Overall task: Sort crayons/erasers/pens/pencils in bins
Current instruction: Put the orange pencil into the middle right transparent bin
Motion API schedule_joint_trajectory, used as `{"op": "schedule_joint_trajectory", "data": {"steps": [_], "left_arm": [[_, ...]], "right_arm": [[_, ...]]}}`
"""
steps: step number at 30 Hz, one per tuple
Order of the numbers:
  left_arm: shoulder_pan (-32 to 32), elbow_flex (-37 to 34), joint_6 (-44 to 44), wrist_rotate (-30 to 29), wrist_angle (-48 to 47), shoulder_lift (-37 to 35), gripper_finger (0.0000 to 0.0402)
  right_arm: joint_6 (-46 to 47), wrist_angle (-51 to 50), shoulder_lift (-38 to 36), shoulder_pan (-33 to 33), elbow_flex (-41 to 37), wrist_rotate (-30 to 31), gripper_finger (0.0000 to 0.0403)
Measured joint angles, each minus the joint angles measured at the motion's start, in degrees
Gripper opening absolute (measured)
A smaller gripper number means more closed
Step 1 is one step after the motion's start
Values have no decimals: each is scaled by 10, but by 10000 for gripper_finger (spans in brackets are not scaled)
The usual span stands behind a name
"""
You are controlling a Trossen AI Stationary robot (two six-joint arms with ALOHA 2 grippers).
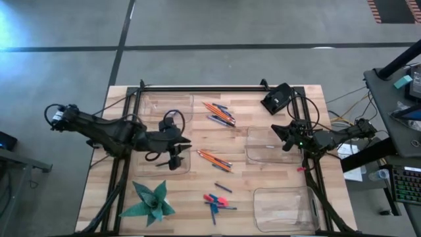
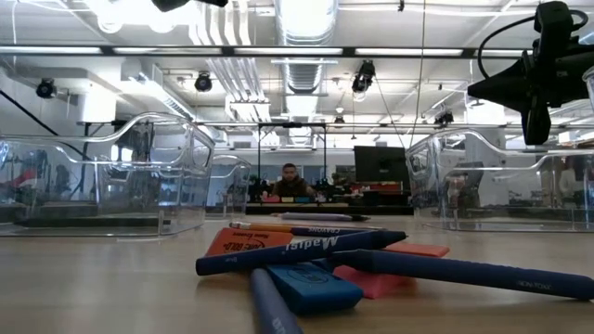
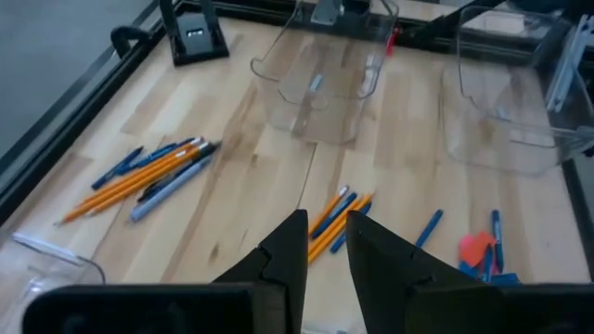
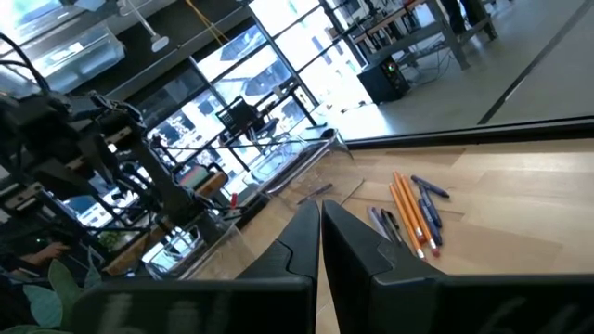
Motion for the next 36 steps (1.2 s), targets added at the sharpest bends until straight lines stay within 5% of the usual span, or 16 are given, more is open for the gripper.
{"op": "schedule_joint_trajectory", "data": {"steps": [15, 19, 27, 36], "left_arm": [[0, 5, 8, 2, 29, -2, 63], [4, 5, 104, 0, 35, -6, 63], [42, 19, 240, -131, 63, -41, 63], [57, 23, 237, -136, 107, -80, 63]], "right_arm": [[-15, 11, 0, 0, 0, 29, 9], [52, 62, 0, 0, 0, 38, 9], [26, 158, 0, 0, 0, 121, 9], [48, 214, 0, 0, 0, 150, 9]]}}
